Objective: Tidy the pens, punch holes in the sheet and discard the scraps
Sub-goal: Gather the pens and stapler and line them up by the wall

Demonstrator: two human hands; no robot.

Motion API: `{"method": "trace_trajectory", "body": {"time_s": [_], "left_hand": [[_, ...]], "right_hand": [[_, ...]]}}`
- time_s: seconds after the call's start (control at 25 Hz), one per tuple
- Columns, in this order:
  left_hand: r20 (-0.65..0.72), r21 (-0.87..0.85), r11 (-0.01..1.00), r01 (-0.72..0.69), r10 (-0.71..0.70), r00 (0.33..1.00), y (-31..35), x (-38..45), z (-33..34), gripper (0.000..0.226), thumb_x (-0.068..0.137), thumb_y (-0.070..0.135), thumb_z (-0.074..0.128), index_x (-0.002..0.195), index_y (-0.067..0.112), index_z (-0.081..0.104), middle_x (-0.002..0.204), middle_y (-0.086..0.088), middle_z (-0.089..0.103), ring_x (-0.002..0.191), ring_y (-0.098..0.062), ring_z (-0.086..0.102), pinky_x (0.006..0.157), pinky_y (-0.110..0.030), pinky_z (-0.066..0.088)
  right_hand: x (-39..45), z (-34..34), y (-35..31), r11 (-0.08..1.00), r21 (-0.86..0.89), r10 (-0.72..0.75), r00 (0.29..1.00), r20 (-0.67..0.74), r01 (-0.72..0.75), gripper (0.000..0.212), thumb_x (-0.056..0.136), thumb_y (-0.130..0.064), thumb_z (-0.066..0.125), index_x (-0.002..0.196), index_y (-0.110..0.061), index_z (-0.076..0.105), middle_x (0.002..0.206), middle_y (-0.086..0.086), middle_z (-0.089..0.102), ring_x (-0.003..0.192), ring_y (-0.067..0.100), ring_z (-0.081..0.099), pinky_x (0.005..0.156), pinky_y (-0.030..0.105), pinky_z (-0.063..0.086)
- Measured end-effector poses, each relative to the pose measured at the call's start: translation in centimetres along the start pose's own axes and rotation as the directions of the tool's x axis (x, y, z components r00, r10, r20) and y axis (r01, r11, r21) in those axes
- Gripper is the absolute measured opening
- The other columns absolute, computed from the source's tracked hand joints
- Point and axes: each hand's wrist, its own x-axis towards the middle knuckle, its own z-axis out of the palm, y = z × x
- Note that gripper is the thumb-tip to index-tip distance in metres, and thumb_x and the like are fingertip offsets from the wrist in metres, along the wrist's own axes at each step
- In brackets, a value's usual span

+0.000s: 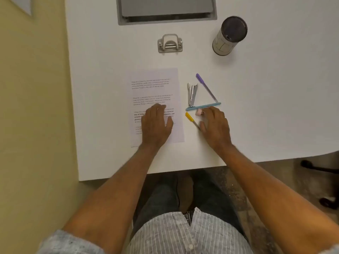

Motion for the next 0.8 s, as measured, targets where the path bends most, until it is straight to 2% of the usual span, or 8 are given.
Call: {"method": "trace_trajectory", "body": {"time_s": [0.16,0.32,0.44,0.52,0.64,0.72,0.8], "left_hand": [[0.012,-0.083,0.997,0.008,-0.007,1.0,3.7,2.9,1.4,0.041,0.096,0.037,0.064,0.131,0.017,0.061,0.126,-0.005,0.065,0.114,-0.025,0.059,0.098,-0.044,0.049],[0.101,-0.213,0.967,0.14,-0.12,0.988,6.1,6.8,2.3,0.042,0.098,0.038,0.064,0.134,0.018,0.057,0.116,-0.003,0.066,0.106,-0.022,0.062,0.092,-0.042,0.055],[0.184,-0.178,0.96,0.214,-0.182,0.966,7.4,8.9,2.9,0.05,0.097,0.041,0.066,0.137,0.016,0.049,0.126,-0.006,0.063,0.113,-0.026,0.063,0.091,-0.038,0.054],[0.212,-0.13,0.967,0.22,-0.19,0.959,8.1,10.0,3.3,0.054,0.095,0.044,0.068,0.135,0.013,0.047,0.128,-0.008,0.062,0.113,-0.028,0.063,0.086,-0.036,0.048],[0.241,-0.037,0.974,0.222,-0.207,0.948,9.4,11.2,3.6,0.061,0.089,0.046,0.076,0.127,0.009,0.046,0.123,-0.011,0.062,0.111,-0.034,0.065,0.084,-0.041,0.05],[0.261,0.034,0.976,0.214,-0.216,0.941,9.9,11.7,3.9,0.056,0.089,0.04,0.077,0.125,0.008,0.047,0.121,-0.012,0.064,0.11,-0.035,0.066,0.085,-0.042,0.053],[0.265,0.066,0.977,0.202,-0.212,0.941,10.0,11.9,4.0,0.043,0.092,0.03,0.072,0.121,0.008,0.05,0.118,-0.012,0.067,0.108,-0.035,0.068,0.083,-0.039,0.053]], "right_hand": [[-0.2,0.9,0.4,0.999,0.01,0.038,0.999,-0.032,-0.038,0.036,0.099,-0.023,0.065,0.133,-0.016,0.058,0.138,0.009,0.059,0.12,0.029,0.058,0.095,0.041,0.056],[0.3,1.2,1.6,0.997,0.041,0.061,0.997,-0.054,-0.059,0.031,0.102,-0.028,0.062,0.131,-0.017,0.061,0.133,0.007,0.063,0.114,0.026,0.06,0.091,0.039,0.057],[0.5,1.1,2.1,0.999,0.043,0.03,0.997,-0.066,-0.027,0.028,0.103,-0.028,0.062,0.128,-0.016,0.064,0.126,0.007,0.066,0.108,0.025,0.061,0.087,0.037,0.056],[0.9,1.0,2.4,0.997,0.07,0.041,0.997,-0.062,-0.036,0.026,0.103,-0.028,0.062,0.125,-0.015,0.065,0.122,0.006,0.067,0.104,0.024,0.061,0.085,0.037,0.055],[1.3,0.3,2.7,0.972,0.214,0.111,0.991,-0.069,-0.094,0.02,0.101,-0.029,0.065,0.117,-0.017,0.062,0.111,0.002,0.066,0.095,0.018,0.059,0.08,0.032,0.055],[1.7,-0.6,2.8,0.924,0.356,0.173,0.984,-0.053,-0.143,0.021,0.098,-0.027,0.067,0.113,-0.02,0.055,0.105,-0.004,0.059,0.088,0.013,0.056,0.076,0.022,0.052],[2.6,-1.4,2.8,0.894,0.416,0.202,0.978,-0.045,-0.165,0.024,0.096,-0.019,0.066,0.111,-0.022,0.048,0.1,-0.005,0.053,0.081,0.013,0.053,0.073,0.018,0.05]]}}
